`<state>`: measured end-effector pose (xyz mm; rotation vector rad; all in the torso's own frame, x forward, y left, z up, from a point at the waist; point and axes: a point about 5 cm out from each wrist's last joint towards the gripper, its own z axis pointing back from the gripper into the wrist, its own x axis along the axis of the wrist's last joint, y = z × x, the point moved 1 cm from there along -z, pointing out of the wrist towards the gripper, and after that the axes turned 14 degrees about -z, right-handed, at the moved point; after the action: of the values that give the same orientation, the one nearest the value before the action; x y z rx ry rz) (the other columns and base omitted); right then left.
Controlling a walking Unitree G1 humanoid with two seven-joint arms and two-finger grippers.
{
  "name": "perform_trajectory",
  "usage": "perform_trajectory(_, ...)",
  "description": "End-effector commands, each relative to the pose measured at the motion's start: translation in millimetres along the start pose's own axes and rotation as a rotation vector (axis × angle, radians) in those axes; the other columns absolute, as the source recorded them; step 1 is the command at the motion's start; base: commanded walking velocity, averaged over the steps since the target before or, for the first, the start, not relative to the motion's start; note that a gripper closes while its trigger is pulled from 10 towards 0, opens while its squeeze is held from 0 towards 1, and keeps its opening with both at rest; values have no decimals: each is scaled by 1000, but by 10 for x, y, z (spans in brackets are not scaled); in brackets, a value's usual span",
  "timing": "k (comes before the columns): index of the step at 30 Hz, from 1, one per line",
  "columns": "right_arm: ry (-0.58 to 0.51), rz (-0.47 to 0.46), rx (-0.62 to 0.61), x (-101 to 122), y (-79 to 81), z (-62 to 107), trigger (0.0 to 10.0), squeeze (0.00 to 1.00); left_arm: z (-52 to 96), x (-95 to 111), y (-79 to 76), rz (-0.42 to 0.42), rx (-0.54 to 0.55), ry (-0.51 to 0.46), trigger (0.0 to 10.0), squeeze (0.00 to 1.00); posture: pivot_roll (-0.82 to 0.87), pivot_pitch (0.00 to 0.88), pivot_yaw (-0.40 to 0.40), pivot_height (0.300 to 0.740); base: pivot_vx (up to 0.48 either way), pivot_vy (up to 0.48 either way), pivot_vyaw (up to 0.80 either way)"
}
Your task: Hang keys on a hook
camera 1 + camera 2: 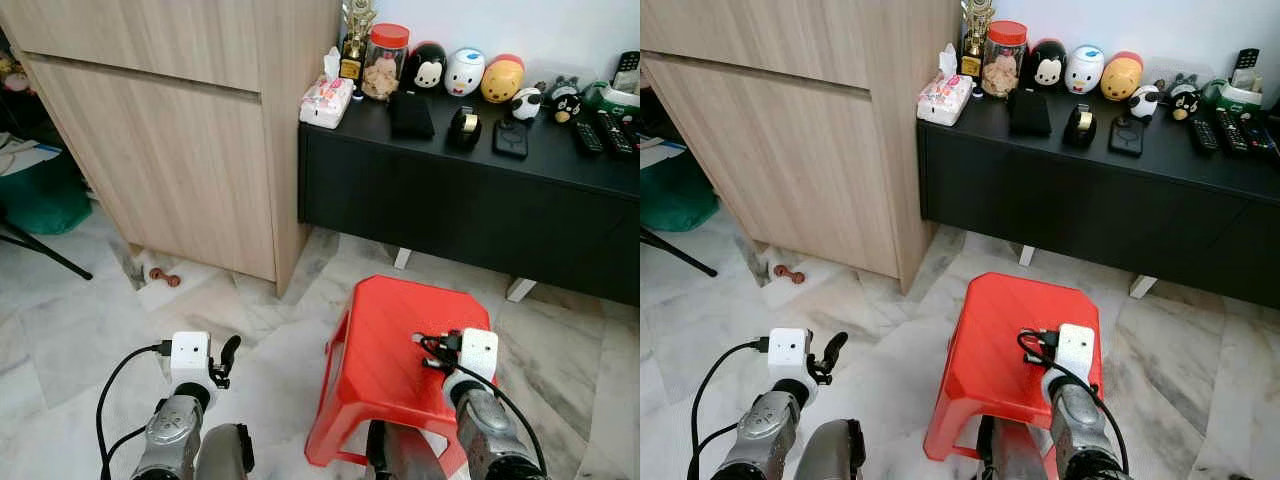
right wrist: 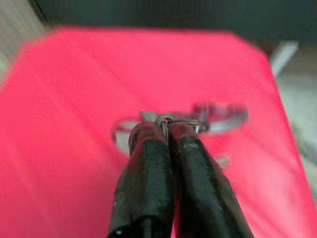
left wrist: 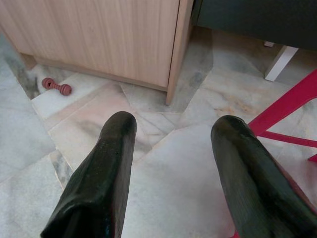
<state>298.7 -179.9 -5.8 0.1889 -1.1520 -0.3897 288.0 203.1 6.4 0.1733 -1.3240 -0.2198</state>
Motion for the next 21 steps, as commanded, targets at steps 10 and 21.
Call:
perform_trajectory(10,-212,58,37,375,79,-29,0,0,5,-34,-13,-15,-8,24,10000,0,98,98,-87,585,0,0,0)
perform_trajectory(21,-394,71,-17,654,68,36,10000,0,10,-38,-22,-8,-10,22,10000,0,92,96,-89,585,0,0,0)
